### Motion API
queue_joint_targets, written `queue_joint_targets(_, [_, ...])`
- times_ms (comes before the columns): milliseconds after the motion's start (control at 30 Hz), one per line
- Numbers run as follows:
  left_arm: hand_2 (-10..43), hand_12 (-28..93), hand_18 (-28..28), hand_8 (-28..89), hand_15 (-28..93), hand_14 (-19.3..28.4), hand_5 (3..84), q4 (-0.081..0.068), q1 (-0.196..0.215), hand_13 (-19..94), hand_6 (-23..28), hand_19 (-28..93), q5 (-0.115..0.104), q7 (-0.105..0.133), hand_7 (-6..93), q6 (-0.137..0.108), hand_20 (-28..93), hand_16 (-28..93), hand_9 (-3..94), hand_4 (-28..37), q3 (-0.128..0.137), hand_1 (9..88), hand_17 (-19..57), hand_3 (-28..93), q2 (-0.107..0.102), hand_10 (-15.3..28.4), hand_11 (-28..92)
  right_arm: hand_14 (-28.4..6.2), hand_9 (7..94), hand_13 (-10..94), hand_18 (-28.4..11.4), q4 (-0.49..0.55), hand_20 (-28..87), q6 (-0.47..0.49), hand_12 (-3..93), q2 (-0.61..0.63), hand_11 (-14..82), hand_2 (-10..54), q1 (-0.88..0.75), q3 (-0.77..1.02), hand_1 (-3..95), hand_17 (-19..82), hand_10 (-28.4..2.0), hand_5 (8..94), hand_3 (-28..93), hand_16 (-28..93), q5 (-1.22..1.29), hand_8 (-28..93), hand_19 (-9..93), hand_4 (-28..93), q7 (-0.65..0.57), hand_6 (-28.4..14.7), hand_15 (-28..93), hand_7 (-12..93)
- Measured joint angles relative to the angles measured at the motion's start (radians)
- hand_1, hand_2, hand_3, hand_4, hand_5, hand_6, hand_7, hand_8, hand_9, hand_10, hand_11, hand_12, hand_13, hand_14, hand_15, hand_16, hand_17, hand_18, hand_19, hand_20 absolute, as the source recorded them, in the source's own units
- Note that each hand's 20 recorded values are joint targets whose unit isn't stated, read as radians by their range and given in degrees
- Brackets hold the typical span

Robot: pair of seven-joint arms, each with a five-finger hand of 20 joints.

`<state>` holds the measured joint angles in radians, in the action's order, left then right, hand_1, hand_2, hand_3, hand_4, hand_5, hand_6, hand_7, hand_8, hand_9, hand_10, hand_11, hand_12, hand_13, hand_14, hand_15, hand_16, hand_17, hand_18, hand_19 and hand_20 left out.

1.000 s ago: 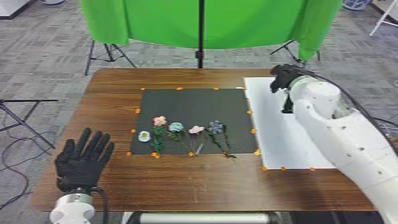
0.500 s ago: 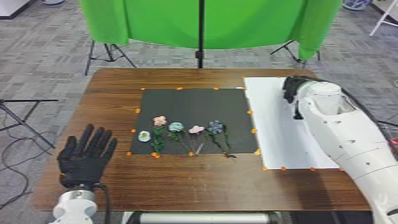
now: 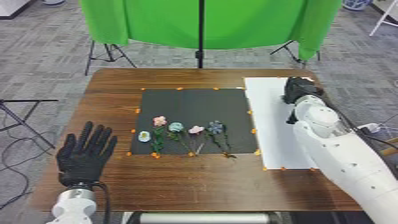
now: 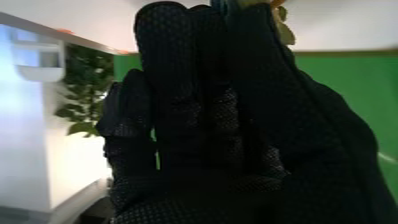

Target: Arrange flowers

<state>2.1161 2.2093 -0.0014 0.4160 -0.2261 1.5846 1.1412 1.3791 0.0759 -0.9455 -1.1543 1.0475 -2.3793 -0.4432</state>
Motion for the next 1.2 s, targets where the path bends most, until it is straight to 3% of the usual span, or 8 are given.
queue_joint_targets(233, [13.3,12,14.5,-10,40,17.1,35.6,0.016,0.029,31,7.1,36,0.005,0.011,10.6,-0.004,14,-6,39.2,-28.3,0.027,26.3,-6.4,80,0.0,16.2,24,-6.8,87.3,76,-20.6,0.327,35,0.031,43.8,0.003,14.7,-9.5,-0.172,0.123,60.5,38,-11.3,75.3,67,39,0.016,-1,87,-28,0.053,-0.6,39,41])
queue_joint_targets(433, [13.2,12,14.5,-11,40,17.0,34.5,0.017,0.035,31,6.8,36,0.025,0.015,11.0,-0.021,14,-6,38.6,-28.3,0.036,26.4,-6.5,80,-0.001,16.2,24,-6.3,86.7,75,-20.6,0.504,35,0.046,43.5,-0.05,14.6,-9.5,-0.286,0.133,60.1,38,-11.4,75.0,68,39,0.046,-1,87,-28,0.06,-0.9,39,41])
queue_joint_targets(700, [13.2,12,14.5,-11,40,17.0,34.7,0.017,0.033,31,7.0,36,0.028,0.015,11.2,-0.027,14,-6,38.7,-28.3,0.043,26.4,-6.5,80,-0.011,16.1,24,-6.0,85.8,75,-20.7,0.541,35,-0.034,43.2,-0.07,14.5,-9.5,-0.44,0.077,60.6,37,-11.3,74.3,68,40,-0.326,-2,87,-28,0.127,-1.0,38,42])
queue_joint_targets(867, [13.2,12,14.4,-11,40,17.1,34.6,0.017,0.031,31,7.1,36,0.028,0.015,11.3,-0.029,13,-6,38.7,-28.3,0.045,26.4,-6.4,80,-0.015,16.1,24,-5.4,81.7,72,-20.6,0.544,35,-0.039,40.6,-0.058,13.6,-9.5,-0.478,0.063,60.3,36,-11.1,70.8,70,40,-0.239,-5,87,-28,0.121,-1.1,38,40])
queue_joint_targets(1000, [13.3,12,14.4,-11,40,17.1,34.7,0.017,0.028,31,7.2,36,0.028,0.014,11.4,-0.029,13,-6,38.8,-28.3,0.045,26.3,-6.4,80,-0.018,16.1,24,-5.7,78.3,69,-21.0,0.548,35,-0.032,34.9,-0.057,9.5,-9.5,-0.488,0.065,59.3,35,-11.3,69.8,70,38,-0.167,-6,87,-28,0.122,-1.1,40,27])
queue_joint_targets(1200, [14.1,12,14.4,-11,40,17.0,34.8,0.017,0.027,31,7.3,36,0.025,0.018,11.4,-0.035,14,-6,38.7,-28.3,0.048,25.2,-6.4,80,-0.02,16.2,24,-6.3,73.3,68,-21.3,0.571,34,-0.006,26.1,-0.056,15.2,-9.5,-0.503,0.076,58.0,35,-12.5,68.3,70,37,-0.167,-6,87,-28,0.122,-0.7,40,20])
